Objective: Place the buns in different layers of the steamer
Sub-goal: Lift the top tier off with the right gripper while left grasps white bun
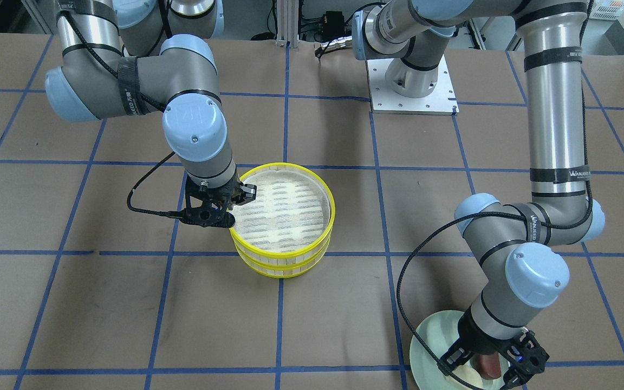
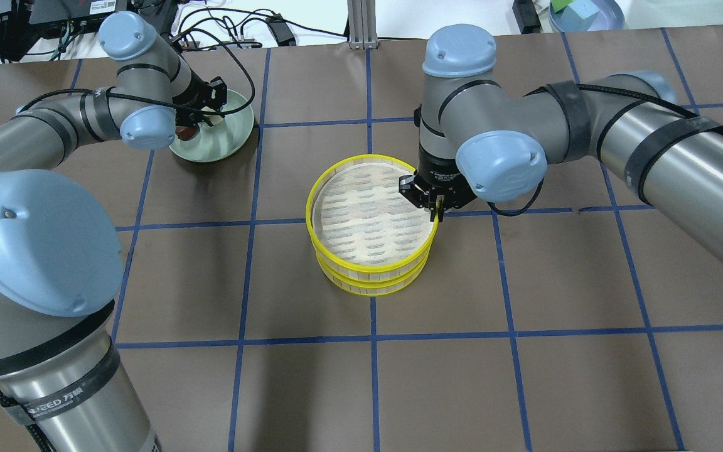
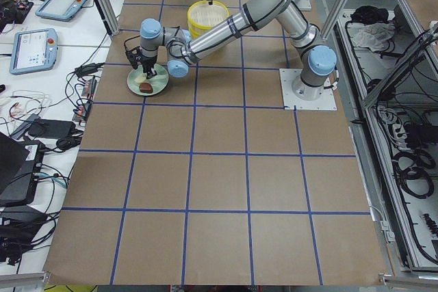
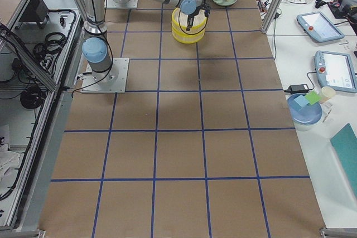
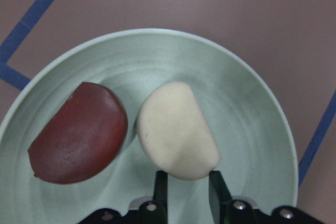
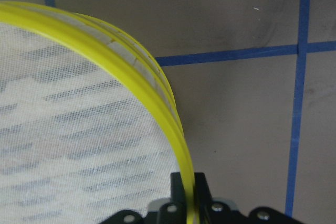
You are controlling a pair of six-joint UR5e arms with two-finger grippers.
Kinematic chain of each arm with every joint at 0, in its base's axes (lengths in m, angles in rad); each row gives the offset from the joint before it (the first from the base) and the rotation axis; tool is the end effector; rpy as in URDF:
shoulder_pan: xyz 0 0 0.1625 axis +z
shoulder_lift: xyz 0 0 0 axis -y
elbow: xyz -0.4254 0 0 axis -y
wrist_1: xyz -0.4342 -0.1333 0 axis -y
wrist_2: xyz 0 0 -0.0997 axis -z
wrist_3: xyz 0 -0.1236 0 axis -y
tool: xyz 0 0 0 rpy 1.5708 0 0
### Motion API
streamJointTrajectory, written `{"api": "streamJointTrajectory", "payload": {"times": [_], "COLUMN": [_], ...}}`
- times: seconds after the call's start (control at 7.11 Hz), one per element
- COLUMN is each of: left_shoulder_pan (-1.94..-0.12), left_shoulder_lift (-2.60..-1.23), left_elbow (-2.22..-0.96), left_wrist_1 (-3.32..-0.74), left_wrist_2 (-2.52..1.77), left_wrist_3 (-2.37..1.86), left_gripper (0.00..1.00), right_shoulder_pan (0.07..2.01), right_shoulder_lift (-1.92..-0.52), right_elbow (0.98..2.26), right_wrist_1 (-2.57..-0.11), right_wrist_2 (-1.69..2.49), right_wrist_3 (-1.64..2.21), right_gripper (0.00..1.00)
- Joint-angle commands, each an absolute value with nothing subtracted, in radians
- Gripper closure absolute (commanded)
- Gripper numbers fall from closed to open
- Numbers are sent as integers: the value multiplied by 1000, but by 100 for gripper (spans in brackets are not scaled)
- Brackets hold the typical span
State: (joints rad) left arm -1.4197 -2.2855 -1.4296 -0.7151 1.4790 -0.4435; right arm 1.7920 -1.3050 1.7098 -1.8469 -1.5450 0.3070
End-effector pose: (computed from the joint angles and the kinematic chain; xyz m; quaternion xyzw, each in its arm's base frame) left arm -0.0265 -0.7865 0.1578 0.2836 -0.9475 0.1324 0.0654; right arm 0.2635 -0.5495 0.2666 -0.0436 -0.9969 -0.0654 0.0044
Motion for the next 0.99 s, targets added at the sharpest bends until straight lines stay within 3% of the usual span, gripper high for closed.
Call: {"api": "streamJointTrajectory", "payload": {"times": [0.0, 0.56, 0.84], "left_shoulder_pan": [-1408, -1410, -1426], "left_shoulder_lift": [-2286, -2251, -2180], "left_elbow": [-1430, -1442, -1442], "left_wrist_1": [-716, -741, -845], "left_wrist_2": [1479, 1468, 1468], "left_wrist_3": [-397, -387, -393], "left_gripper": [97, 100, 100], "right_shoulder_pan": [1737, 1392, 1325], "right_shoulder_lift": [-1394, -1485, -1480], "right_elbow": [1660, 1643, 1652], "right_wrist_1": [-1710, -1538, -1532], "right_wrist_2": [-1560, -1554, -1562], "right_wrist_3": [279, -112, -180], "right_gripper": [100, 100, 100]}}
